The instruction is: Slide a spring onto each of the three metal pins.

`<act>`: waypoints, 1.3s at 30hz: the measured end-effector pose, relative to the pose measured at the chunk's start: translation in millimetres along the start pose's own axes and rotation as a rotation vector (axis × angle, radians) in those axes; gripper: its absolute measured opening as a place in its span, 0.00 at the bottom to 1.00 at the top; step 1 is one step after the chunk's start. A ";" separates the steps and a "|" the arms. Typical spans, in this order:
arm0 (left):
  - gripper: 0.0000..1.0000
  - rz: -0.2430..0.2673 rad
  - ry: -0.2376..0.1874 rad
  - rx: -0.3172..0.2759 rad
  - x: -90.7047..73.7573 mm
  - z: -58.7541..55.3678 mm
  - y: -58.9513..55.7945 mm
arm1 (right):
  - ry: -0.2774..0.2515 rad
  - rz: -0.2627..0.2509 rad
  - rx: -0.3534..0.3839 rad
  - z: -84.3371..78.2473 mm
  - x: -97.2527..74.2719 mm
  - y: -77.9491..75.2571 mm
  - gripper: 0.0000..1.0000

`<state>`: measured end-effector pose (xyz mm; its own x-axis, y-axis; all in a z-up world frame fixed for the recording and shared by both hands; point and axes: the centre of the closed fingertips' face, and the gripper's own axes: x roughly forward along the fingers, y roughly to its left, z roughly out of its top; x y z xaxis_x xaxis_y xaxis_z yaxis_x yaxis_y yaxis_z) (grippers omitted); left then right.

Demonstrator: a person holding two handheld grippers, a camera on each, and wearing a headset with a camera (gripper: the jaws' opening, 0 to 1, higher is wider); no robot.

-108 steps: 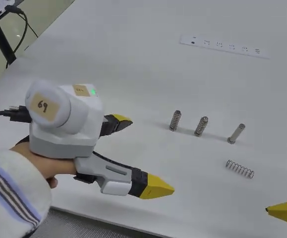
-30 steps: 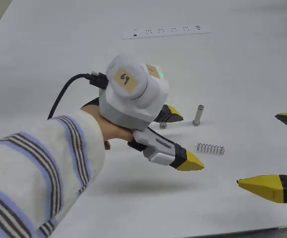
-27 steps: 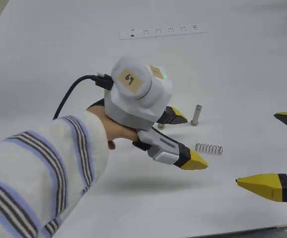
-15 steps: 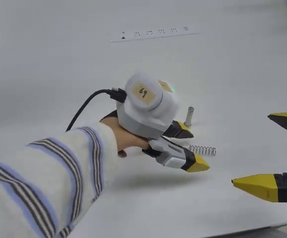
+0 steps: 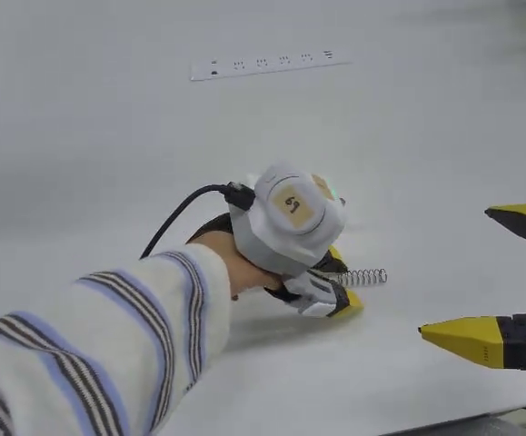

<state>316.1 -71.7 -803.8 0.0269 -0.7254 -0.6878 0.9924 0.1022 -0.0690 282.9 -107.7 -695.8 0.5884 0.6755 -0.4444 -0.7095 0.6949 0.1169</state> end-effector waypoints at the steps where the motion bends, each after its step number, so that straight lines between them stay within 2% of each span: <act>1: 0.18 -0.003 0.007 -0.011 -0.7 -1.5 -1.1 | 0.002 -0.001 0.000 -0.5 -0.2 -0.3 0.93; 5: 0.10 0.016 0.011 0.024 -0.4 -2.2 1.3 | 0.003 -0.003 -0.001 -0.9 -0.6 -0.6 0.93; 7: 0.03 0.026 0.014 0.027 -0.6 -2.8 3.3 | 0.003 -0.004 -0.003 -0.7 -0.9 -0.6 0.92; 12: 0.03 0.004 0.022 0.037 -1.9 -4.2 0.0 | 0.004 -0.011 -0.002 -0.9 -2.6 -1.6 0.91; 15: 0.03 0.006 0.021 0.022 -2.2 -4.9 -0.4 | 0.004 -0.013 0.000 -1.6 -3.5 -1.9 0.91; 17: 0.03 0.012 0.025 -0.021 -2.8 -5.6 -0.2 | 0.004 -0.013 -0.002 -1.5 -3.8 -1.5 0.91; 20: 0.03 0.019 0.023 -0.042 -3.2 -4.9 0.1 | 0.007 -0.014 -0.007 -1.7 -3.7 -1.3 0.91; 27: 0.03 0.041 0.026 -0.059 -7.2 -8.4 -0.8 | 0.006 -0.012 -0.010 -0.9 -4.3 0.1 0.89; 34: 0.03 0.058 0.019 -0.076 -24.1 -7.7 -5.0 | 0.018 0.007 -0.023 -0.9 -3.4 2.1 0.89; 37: 0.03 0.054 -0.004 -0.138 -35.4 -3.9 -7.2 | 0.012 0.014 -0.028 2.3 -2.4 3.3 0.88; 39: 0.03 0.060 -0.014 -0.144 -42.4 -2.8 -7.7 | 0.013 0.022 -0.033 3.7 -1.4 4.4 0.88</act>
<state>306.9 -39.8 -776.1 0.0888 -0.7245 -0.6835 0.9613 0.2419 -0.1316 280.3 -104.7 -691.4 0.5680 0.6869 -0.4534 -0.7344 0.6717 0.0976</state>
